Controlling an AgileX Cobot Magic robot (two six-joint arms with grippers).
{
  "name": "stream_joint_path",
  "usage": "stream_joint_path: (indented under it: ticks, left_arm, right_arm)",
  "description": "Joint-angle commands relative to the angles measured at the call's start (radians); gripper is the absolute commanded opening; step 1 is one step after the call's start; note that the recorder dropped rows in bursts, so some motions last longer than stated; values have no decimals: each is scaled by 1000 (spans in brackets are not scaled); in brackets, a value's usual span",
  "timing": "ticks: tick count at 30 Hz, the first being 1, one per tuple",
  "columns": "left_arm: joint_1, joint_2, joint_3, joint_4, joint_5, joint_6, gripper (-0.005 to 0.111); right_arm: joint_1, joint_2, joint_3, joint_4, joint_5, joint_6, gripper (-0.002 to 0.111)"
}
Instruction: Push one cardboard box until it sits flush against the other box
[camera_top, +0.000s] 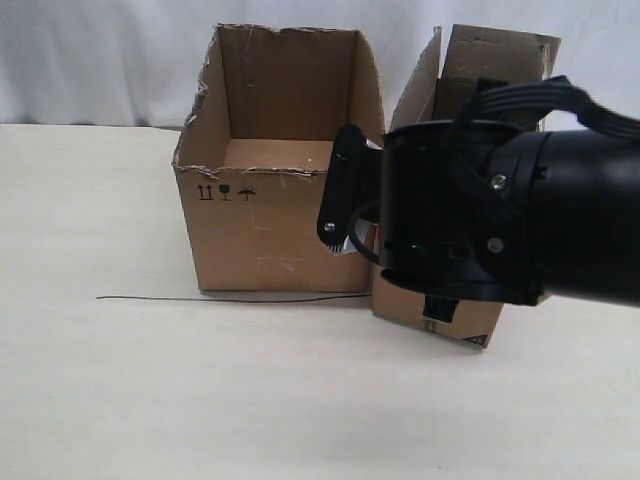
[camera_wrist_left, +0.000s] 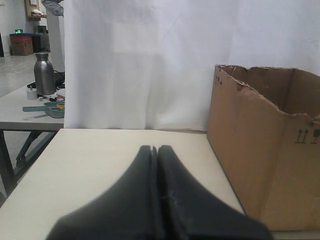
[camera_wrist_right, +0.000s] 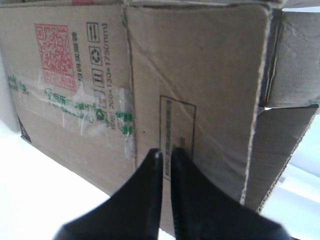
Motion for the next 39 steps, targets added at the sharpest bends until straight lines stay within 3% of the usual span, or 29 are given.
stream_joint_path:
  ticks: [1,24,35,39]
  left_arm:
    - [-7,-3,3,0,-12,1,0]
    - [-7,-3,3,0,-12,1,0]
    - [-7,-3,3,-3,-5,1,0]
    - [-7,-3,3,-3,-5,1,0]
  right_arm:
    - [-6,1,5,-50,-2,6,5]
    - [-60,-30,2,-46,-2,111,5]
    - [-58,-419,1,197,-113,123,5]
    - [-65,-633,17,165,-164,292,5]
